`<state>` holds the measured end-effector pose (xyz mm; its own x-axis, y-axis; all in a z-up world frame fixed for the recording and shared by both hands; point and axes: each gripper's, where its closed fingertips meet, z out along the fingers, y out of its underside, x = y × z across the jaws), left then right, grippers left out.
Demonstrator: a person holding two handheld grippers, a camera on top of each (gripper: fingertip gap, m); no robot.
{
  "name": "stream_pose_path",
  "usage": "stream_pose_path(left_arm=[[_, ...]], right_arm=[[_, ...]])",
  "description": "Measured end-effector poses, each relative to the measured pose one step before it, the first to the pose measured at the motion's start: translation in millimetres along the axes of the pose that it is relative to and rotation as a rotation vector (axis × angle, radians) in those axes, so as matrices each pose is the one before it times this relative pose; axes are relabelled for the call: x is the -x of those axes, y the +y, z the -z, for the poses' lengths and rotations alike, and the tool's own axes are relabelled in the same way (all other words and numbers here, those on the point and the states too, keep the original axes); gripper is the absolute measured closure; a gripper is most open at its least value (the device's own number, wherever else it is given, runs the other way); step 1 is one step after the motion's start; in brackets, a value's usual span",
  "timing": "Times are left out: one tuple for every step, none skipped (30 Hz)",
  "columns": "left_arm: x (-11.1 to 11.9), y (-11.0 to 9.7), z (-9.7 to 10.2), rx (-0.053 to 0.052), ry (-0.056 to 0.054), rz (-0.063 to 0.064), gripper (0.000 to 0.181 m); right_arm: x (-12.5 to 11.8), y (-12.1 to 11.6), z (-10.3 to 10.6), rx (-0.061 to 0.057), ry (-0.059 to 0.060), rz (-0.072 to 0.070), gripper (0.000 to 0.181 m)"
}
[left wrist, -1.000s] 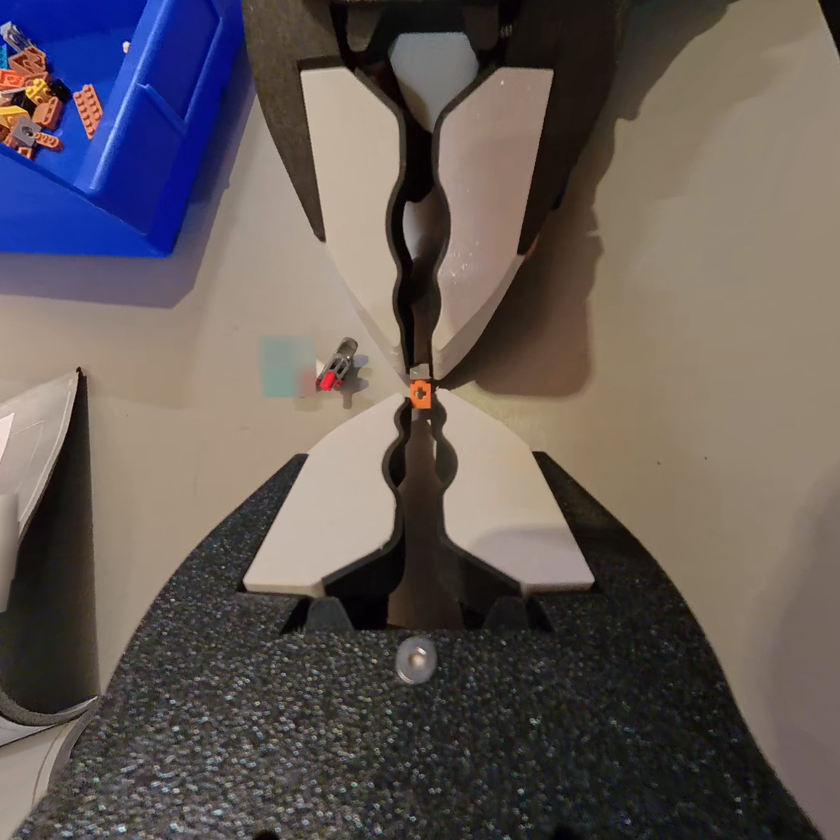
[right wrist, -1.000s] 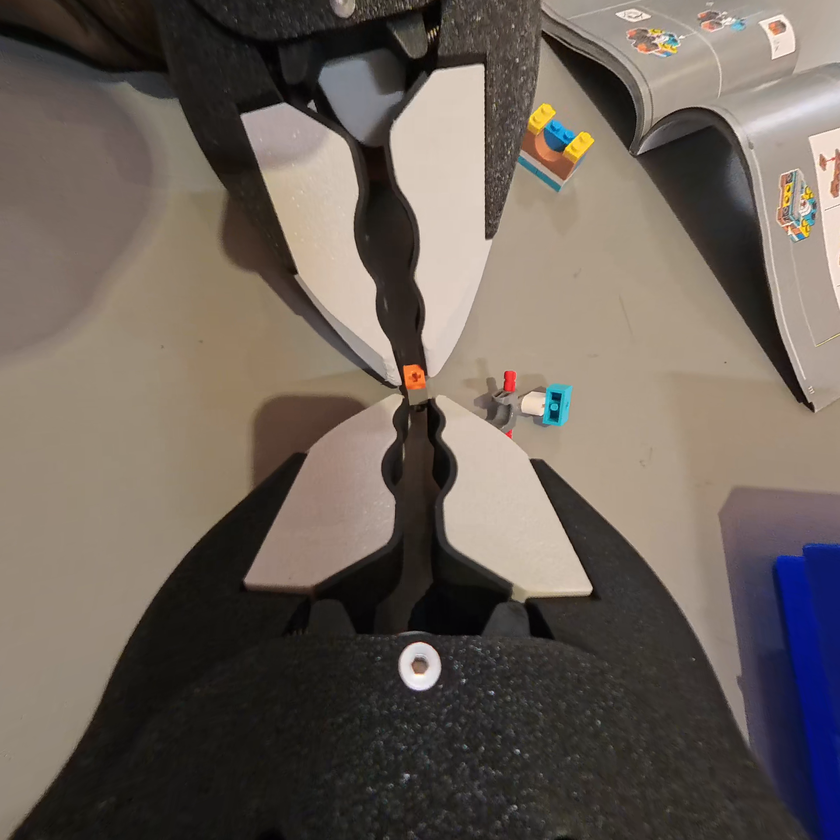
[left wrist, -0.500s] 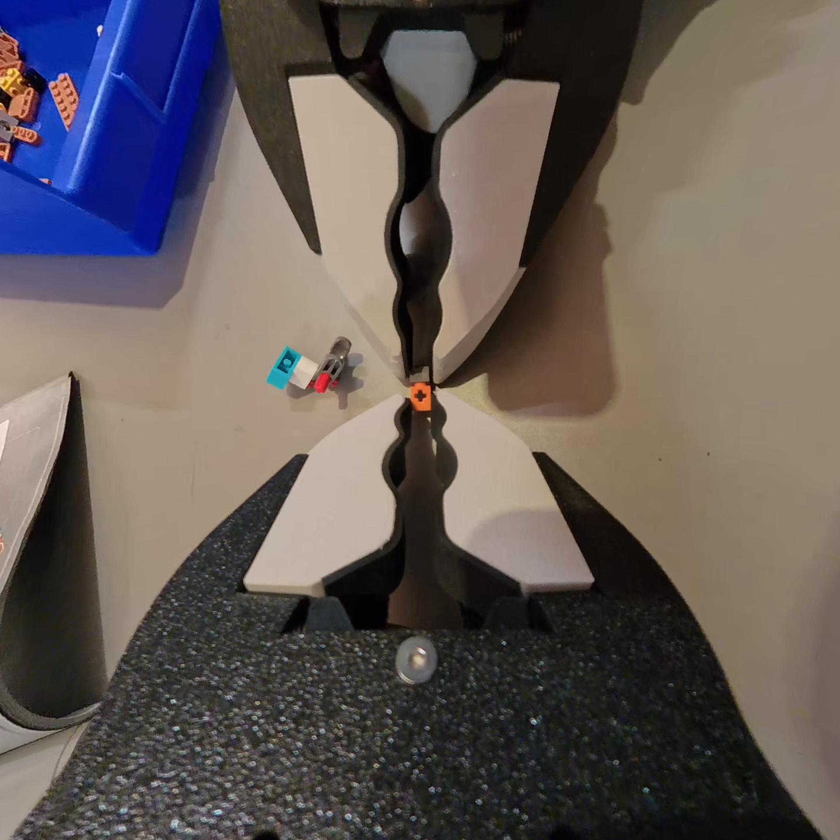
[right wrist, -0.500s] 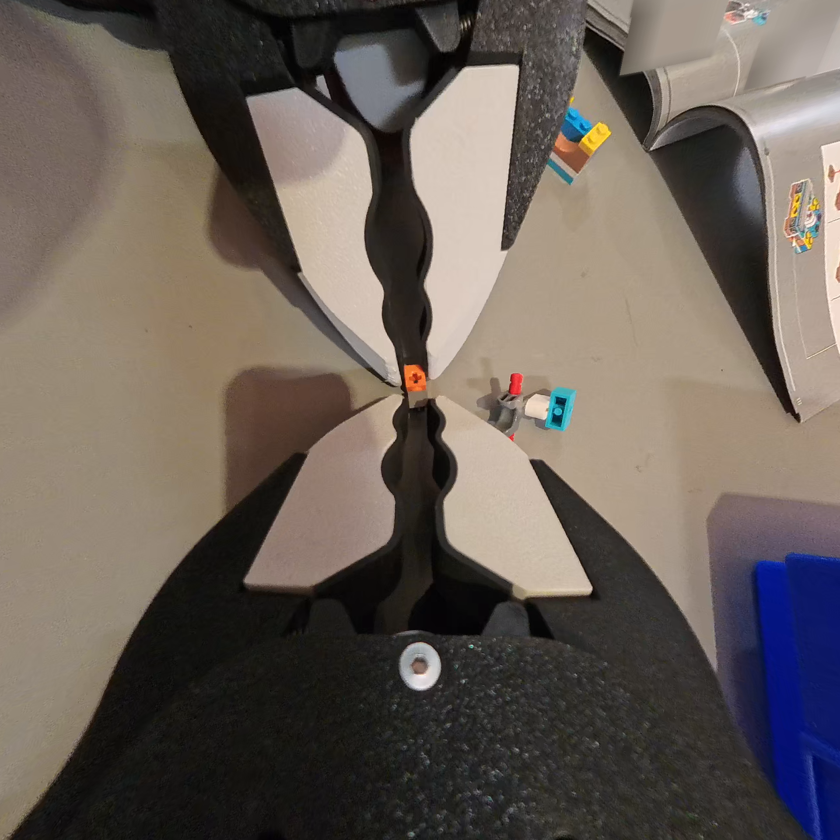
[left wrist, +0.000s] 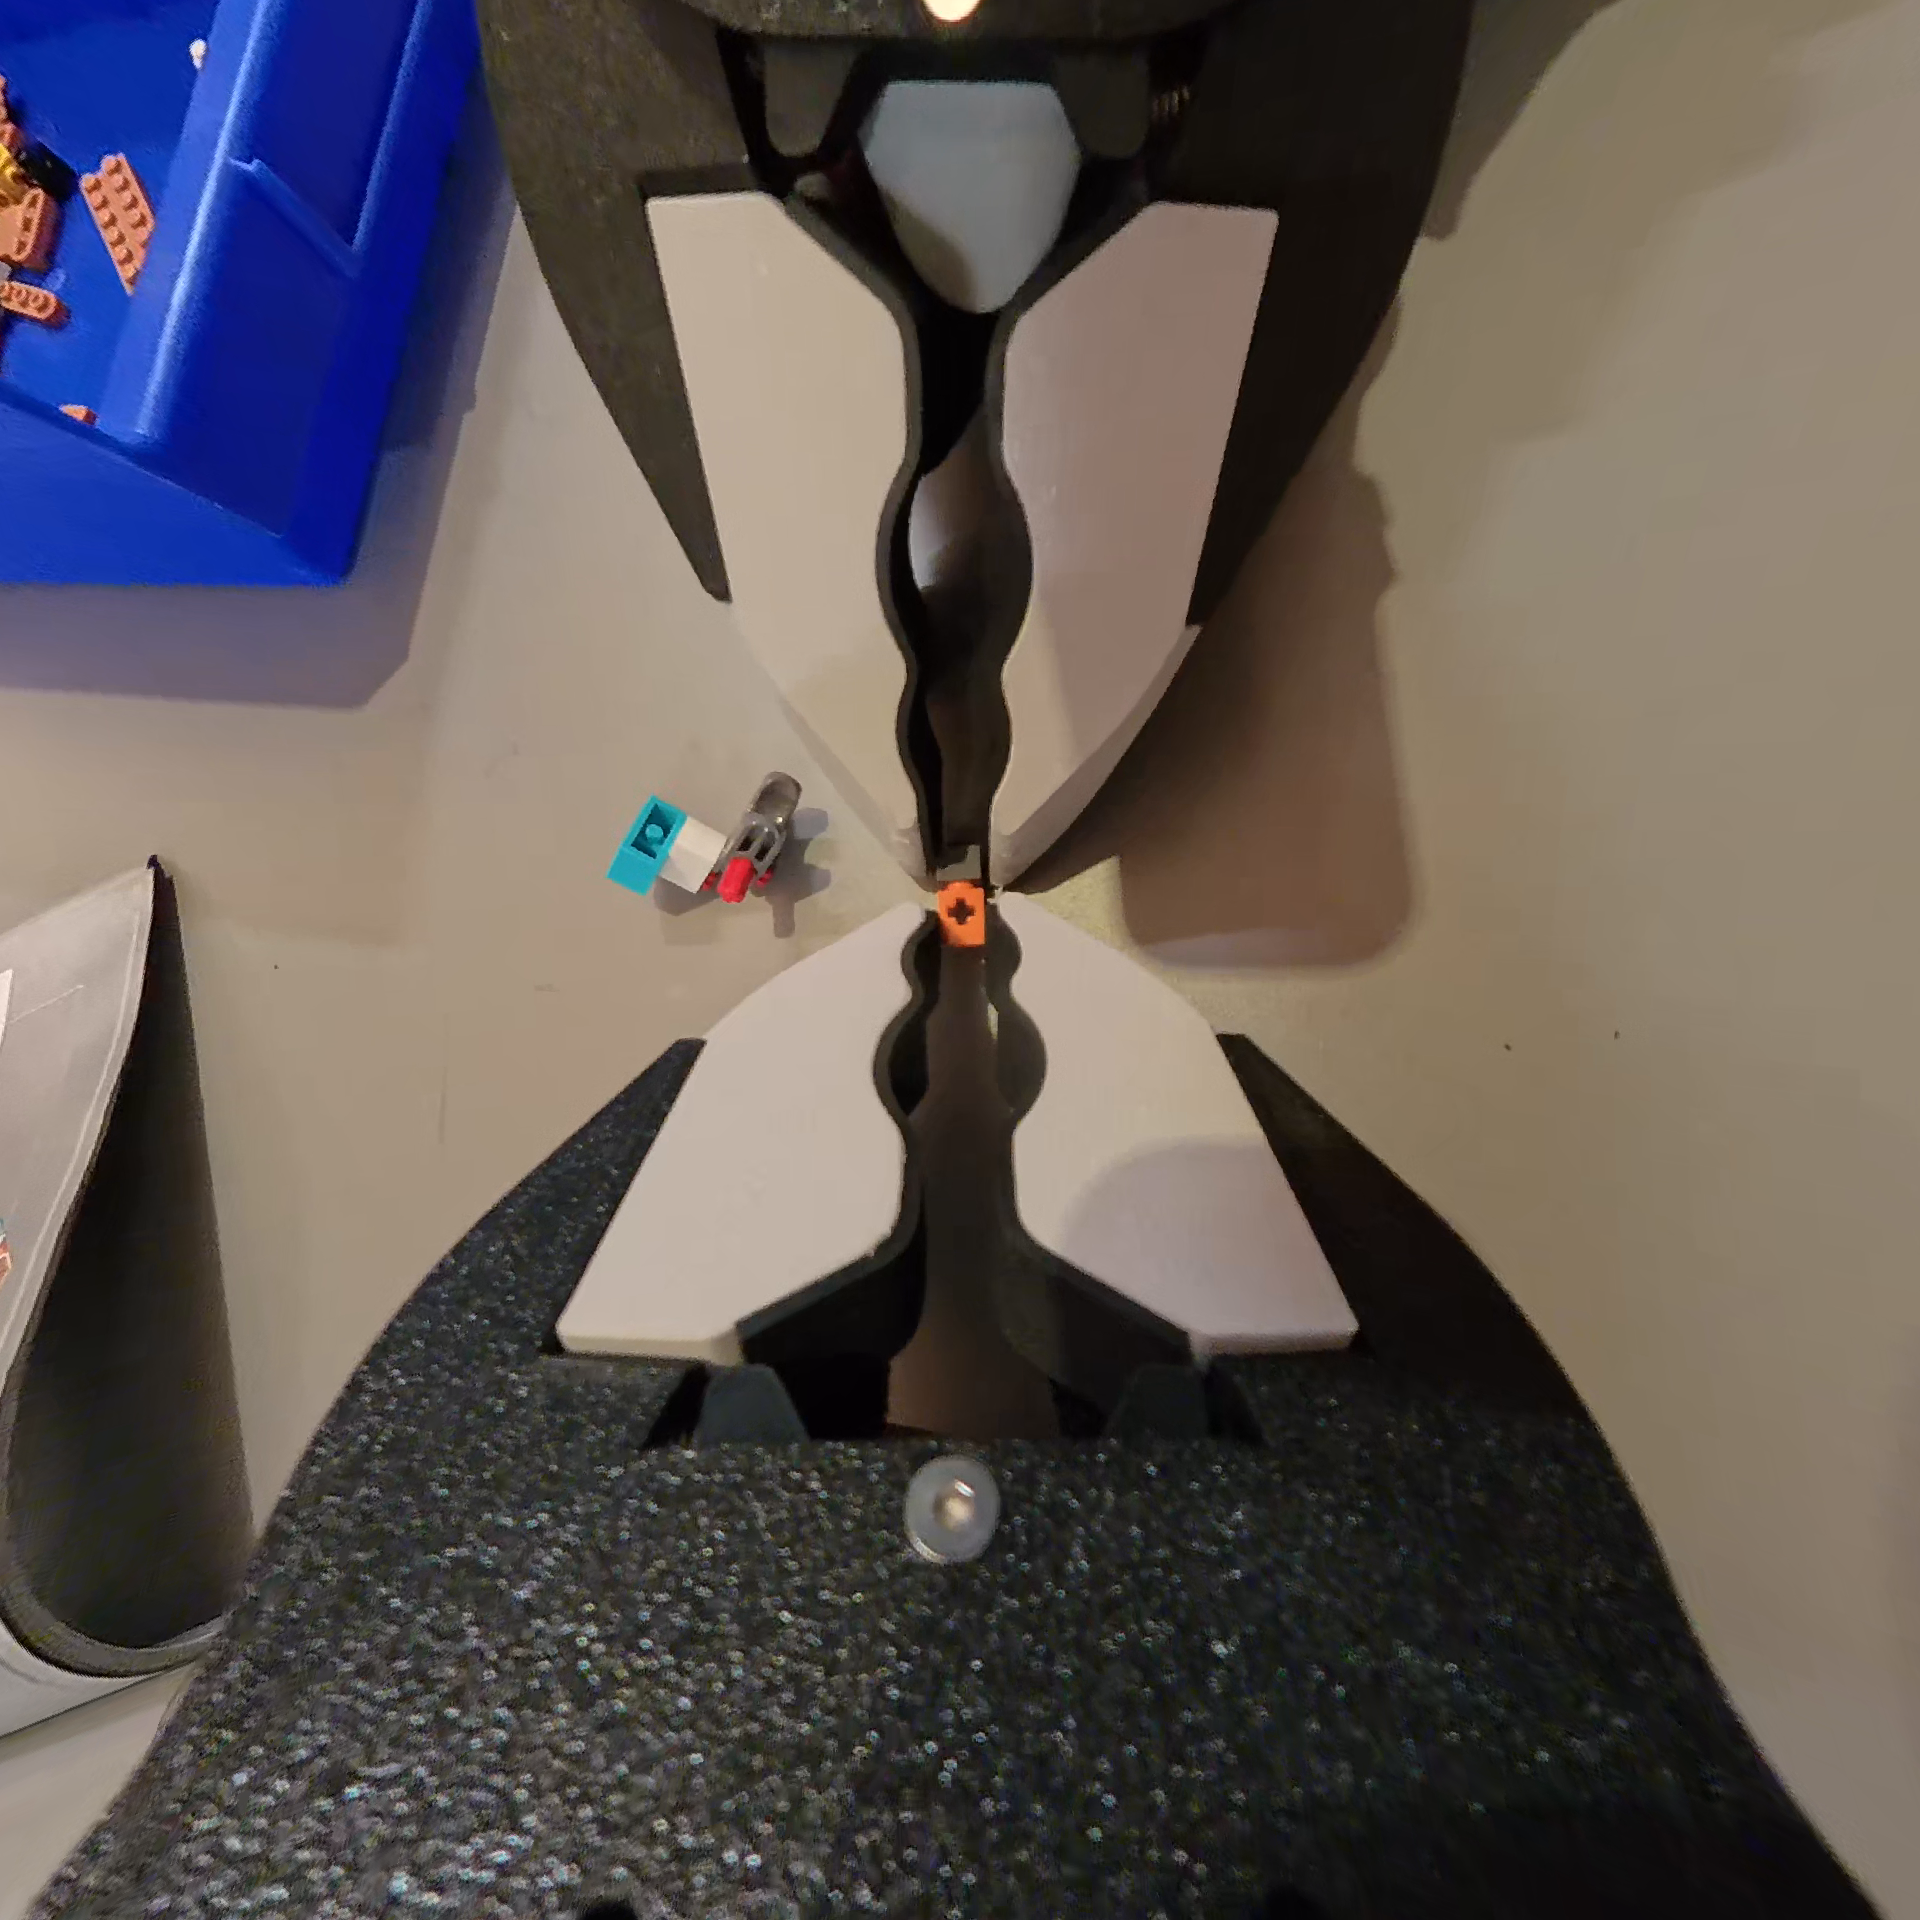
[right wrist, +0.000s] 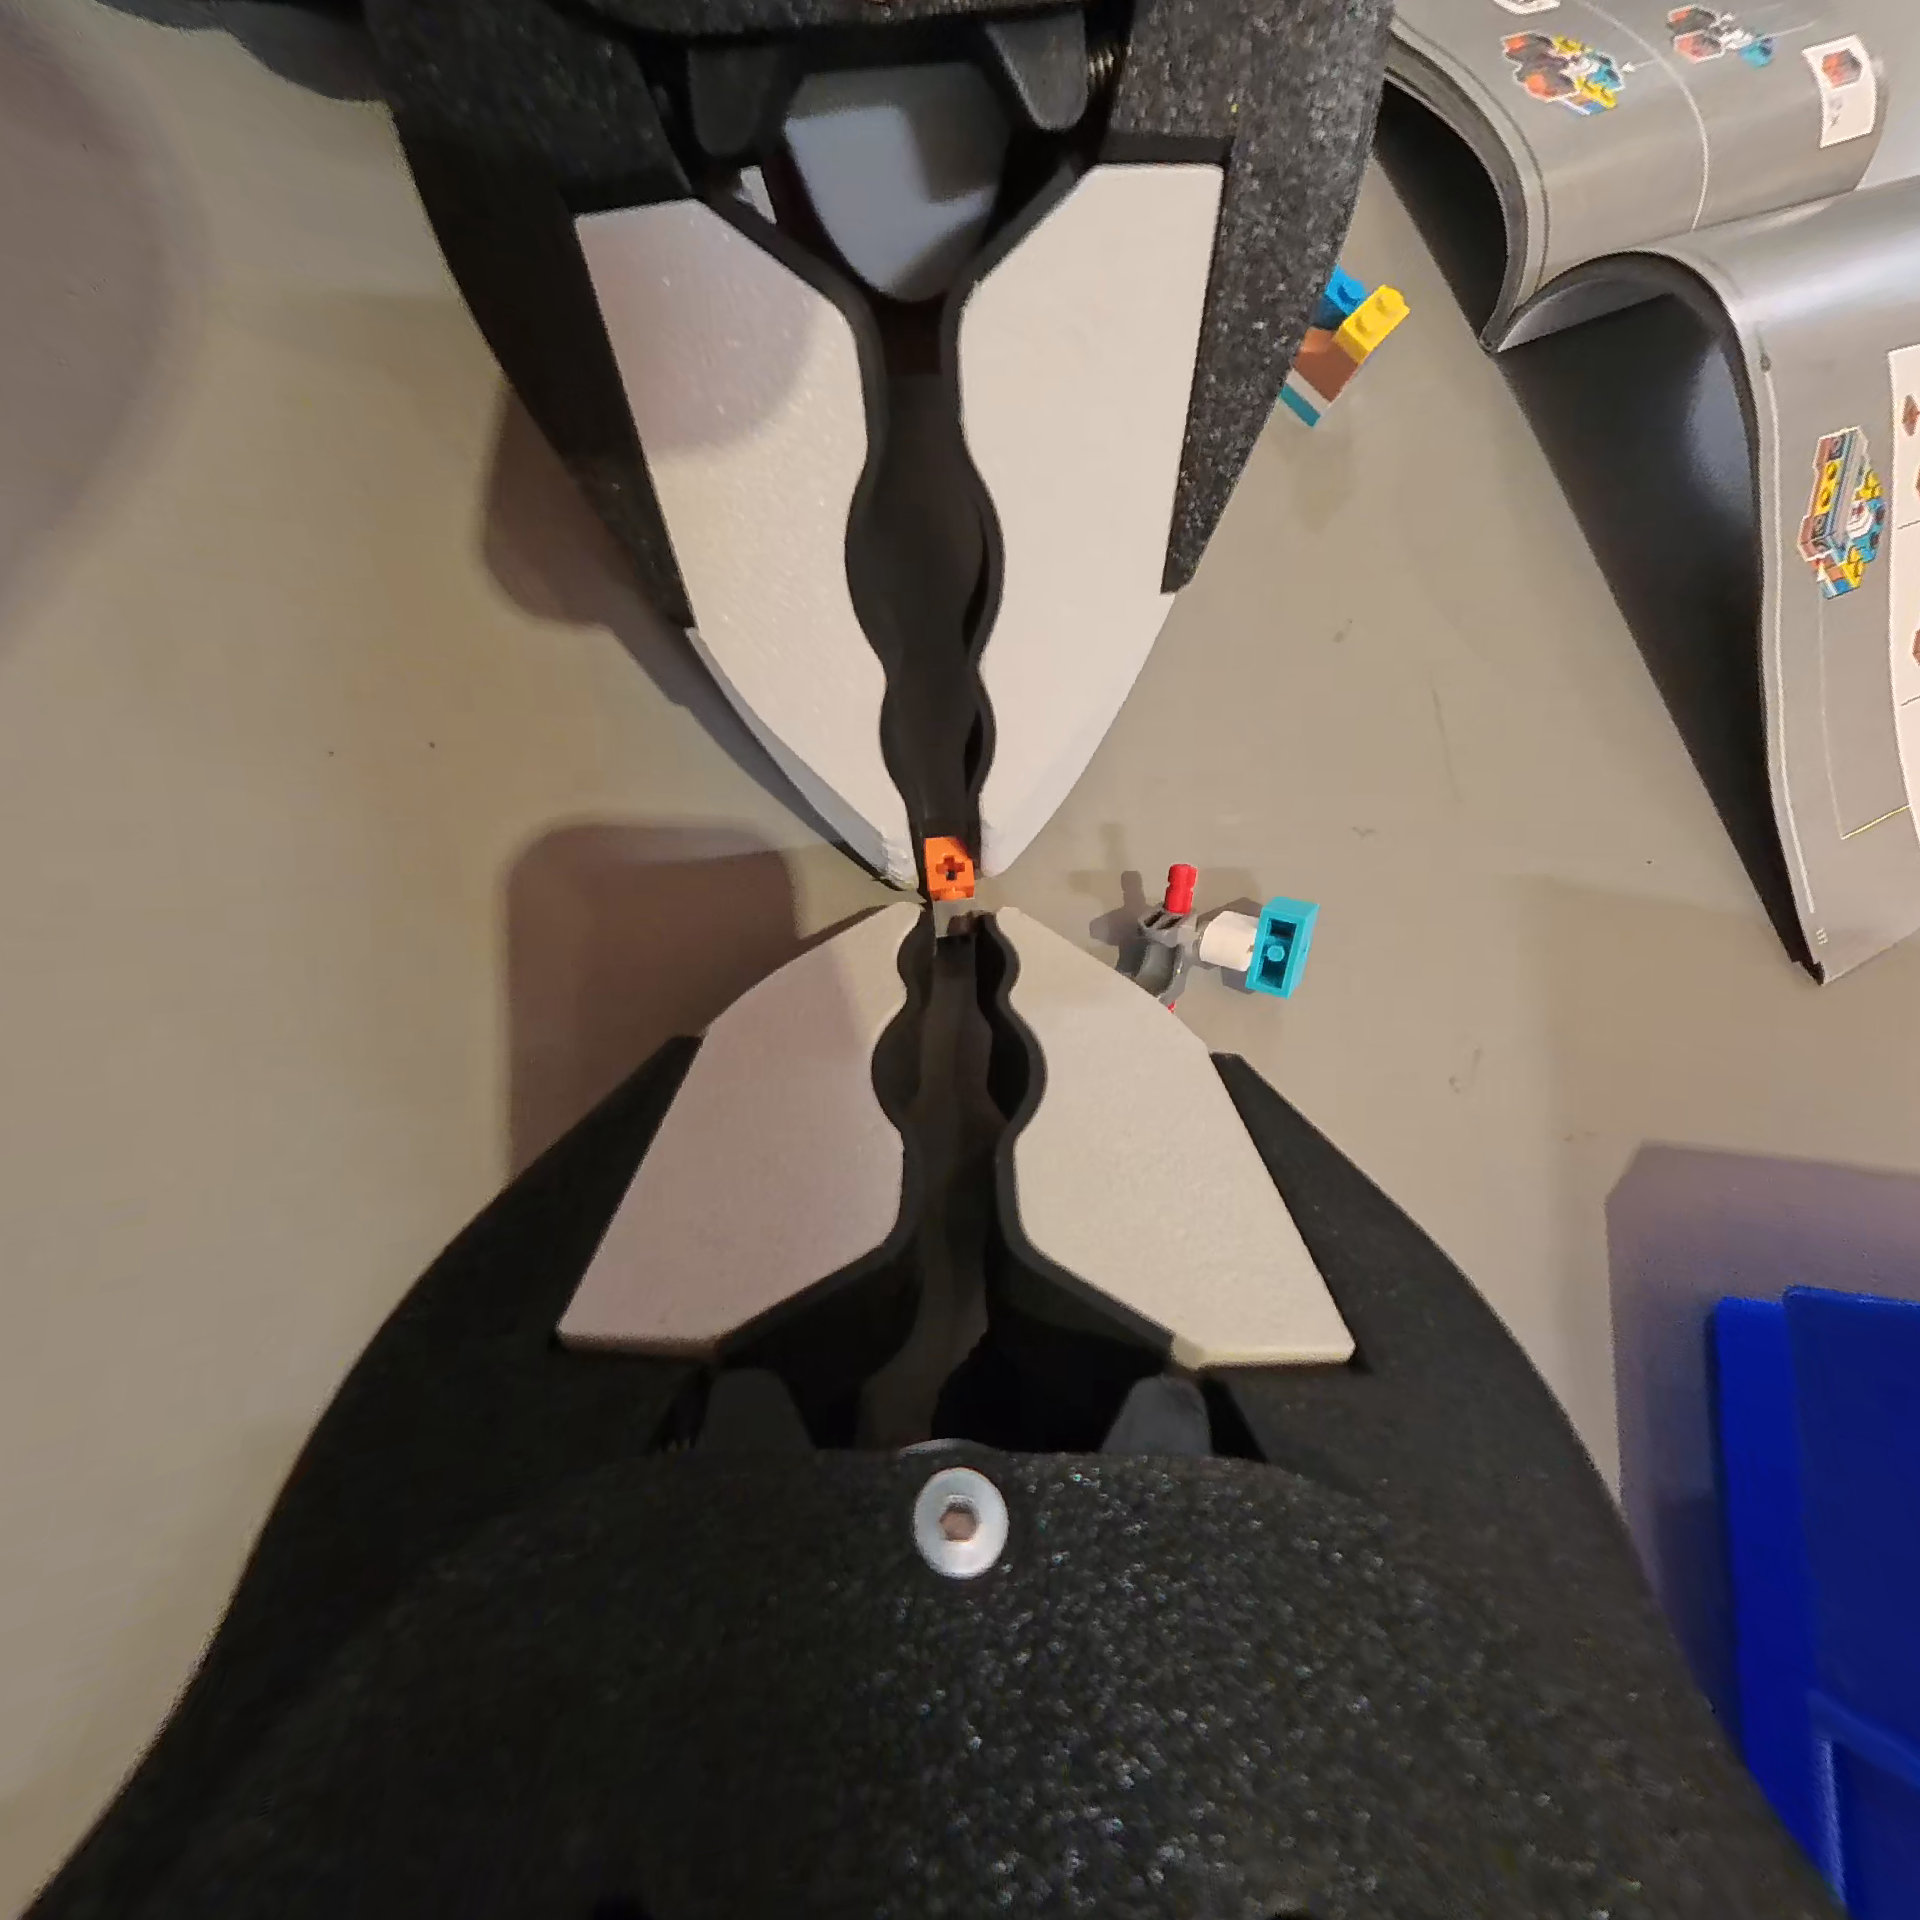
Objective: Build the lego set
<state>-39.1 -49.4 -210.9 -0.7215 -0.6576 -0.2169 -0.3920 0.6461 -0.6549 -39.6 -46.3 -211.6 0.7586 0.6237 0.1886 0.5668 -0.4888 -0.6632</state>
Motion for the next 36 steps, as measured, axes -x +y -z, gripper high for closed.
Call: stream_pose_path(left_arm=[[-0.04,-0.04,-0.01,-0.0013,0.0014,-0.0002,0.174],[-0.20,-0.04,0.02,-0.0011,0.0019,-0.0007,0.174],[0.05,-0.05,0.01,-0.0012,0.0008,-0.0021,0.174],[0.06,-0.18,-0.07,-0.0012,-0.0009,-0.0011,0.174],[-0.07,0.09,0.02,-0.0009,-0.0001,-0.0003,0.174],[0.06,0.26,0.22,0.0004,0.0004,-0.0017,0.175],[0.04,-0.02,0.38,-0.0015,-0.0027,-0.0044,0.174],[0.12,-0.34,0.46,-0.0036,-0.0056,-0.0058,0.174],[-0.31,-0.35,0.61,-0.0029,-0.0034,-0.0053,0.174],[0.18,-0.99,1.55,-0.0065,-0.0016,-0.0013,0.174],[1.31,-1.76,2.29,-0.0124,-0.0055,0.0014,0.174],[1.50,-2.15,2.36,-0.0155,-0.0041,0.0041,0.174],[1.53,-1.73,1.75,-0.0122,-0.0046,0.0049,0.174],[0.97,-0.72,0.69,-0.0047,-0.0041,0.0015,0.174],[-0.34,0.10,0.08,0.0015,0.0022,-0.0021,0.174],[-0.90,0.81,-0.44,0.0053,0.0039,-0.0038,0.174],[-0.61,1.07,-0.81,0.0057,0.0028,0.0010,0.174],[-0.23,0.61,-0.58,0.0026,0.0017,0.0009,0.175],[-0.33,0.17,-0.34,-0.0003,0.0021,-0.0014,0.175],[0.36,-0.32,-0.03,-0.0022,-0.0025,-0.0011,0.175],[1.06,-0.80,0.38,-0.0052,-0.0058,0.0016,0.175],[0.48,-0.90,0.60,-0.0045,-0.0004,0.0031,0.175],[-0.10,-0.20,0.22,-0.0009,0.0015,0.0014,0.175],[0.07,0.35,-0.39,0.0037,-0.0003,0.0026,0.175],[0.19,0.29,-0.54,0.0038,-0.0038,-0.0009,0.175],[-0.34,0.33,-0.58,0.0034,-0.0011,-0.0059,0.175],[-0.09,0.16,-0.28,0.0010,-0.0015,-0.0041,0.175],[0.30,-0.43,0.21,-0.0025,-0.0028,-0.0010,0.175],[0.27,-0.61,0.32,-0.0029,-0.0017,-0.0020,0.175],[0.49,-0.52,0.18,-0.0015,-0.0052,-0.0041,0.175],[0.22,-0.15,0.05,0.0006,-0.0021,-0.0026,0.175],[-0.06,0.00,-0.10,0.0012,-0.0017,-0.0053,0.174],[-0.05,0.21,-0.37,0.0009,-0.0030,-0.0065,0.175],[-0.50,0.26,-0.29,0.0024,0.0023,-0.0034,0.175],[-0.59,0.36,-0.41,0.0019,0.0022,-0.0037,0.175],[-0.62,0.21,-0.27,0.0013,0.0027,-0.0024,0.175]], right_arm=[[0.07,-0.05,0.01,0.0001,-0.0004,0.0027,0.176],[0.07,-0.10,-0.12,0.0004,-0.0015,0.0011,0.175],[0.06,-0.09,-0.12,0.0009,-0.0011,0.0015,0.175],[-0.04,-0.04,-0.02,0.0006,0.0002,0.0024,0.175],[0.01,-0.11,-0.07,-0.0012,0.0014,0.0035,0.175],[-0.10,-0.24,-0.11,-0.0023,0.0046,0.0072,0.176],[-0.06,-0.35,-0.12,-0.0014,0.0083,0.0122,0.176],[-0.04,-0.04,0.18,0.0001,0.0111,0.0206,0.175],[-0.08,-0.40,0.45,-0.0005,0.0121,0.0223,0.174],[-0.32,-1.24,1.02,-0.0054,0.0136,0.0183,0.174],[-1.21,-2.10,1.79,-0.0107,0.0149,0.0113,0.175],[-1.74,-2.27,2.01,-0.0133,0.0132,0.0044,0.175],[-1.80,-1.85,1.55,-0.0103,0.0090,-0.0007,0.175],[-1.10,-1.02,0.95,-0.0048,0.0048,-0.0007,0.175],[-0.08,-0.31,0.12,0.0007,0.0029,0.0050,0.175],[0.68,0.24,-0.63,0.0058,0.0029,0.0083,0.175],[0.84,0.64,-0.78,0.0078,0.0046,0.0109,0.175],[0.43,0.50,-0.61,0.0063,0.0053,0.0083,0.175],[0.23,0.25,-0.21,0.0035,0.0017,0.0026,0.175],[-0.19,0.04,0.11,0.0003,0.0012,-0.0010,0.175],[-1.04,-0.30,0.55,-0.0017,0.0050,-0.0022,0.175],[-0.83,-0.57,0.67,-0.0026,0.0044,-0.0030,0.175],[-0.08,-0.25,0.32,-0.0002,0.0010,-0.0018,0.175],[0.04,0.13,-0.15,0.0035,0.0030,0.0034,0.175],[-0.18,0.56,-0.48,0.0066,0.0058,0.0053,0.175],[0.30,0.50,-0.39,0.0059,0.0009,0.0027,0.175],[0.18,0.19,-0.16,0.0026,-0.0001,-0.0001,0.175],[-0.32,-0.12,0.14,0.0000,0.0024,-0.0009,0.175],[-0.38,-0.22,0.40,-0.0011,0.0011,-0.0014,0.175],[-0.55,-0.25,0.33,-0.0004,0.0008,-0.0027,0.175],[-0.31,-0.05,0.11,0.0009,0.0004,-0.0025,0.175],[-0.03,0.07,-0.18,0.0020,-0.0001,0.0005,0.175],[0.19,0.21,-0.27,0.0026,0.0006,0.0024,0.175],[0.42,0.27,-0.36,0.0020,-0.0012,0.0021,0.175],[0.61,0.41,-0.44,0.0018,-0.0018,0.0024,0.175],[0.46,0.12,-0.38,0.0011,-0.0011,0.0030,0.175]])
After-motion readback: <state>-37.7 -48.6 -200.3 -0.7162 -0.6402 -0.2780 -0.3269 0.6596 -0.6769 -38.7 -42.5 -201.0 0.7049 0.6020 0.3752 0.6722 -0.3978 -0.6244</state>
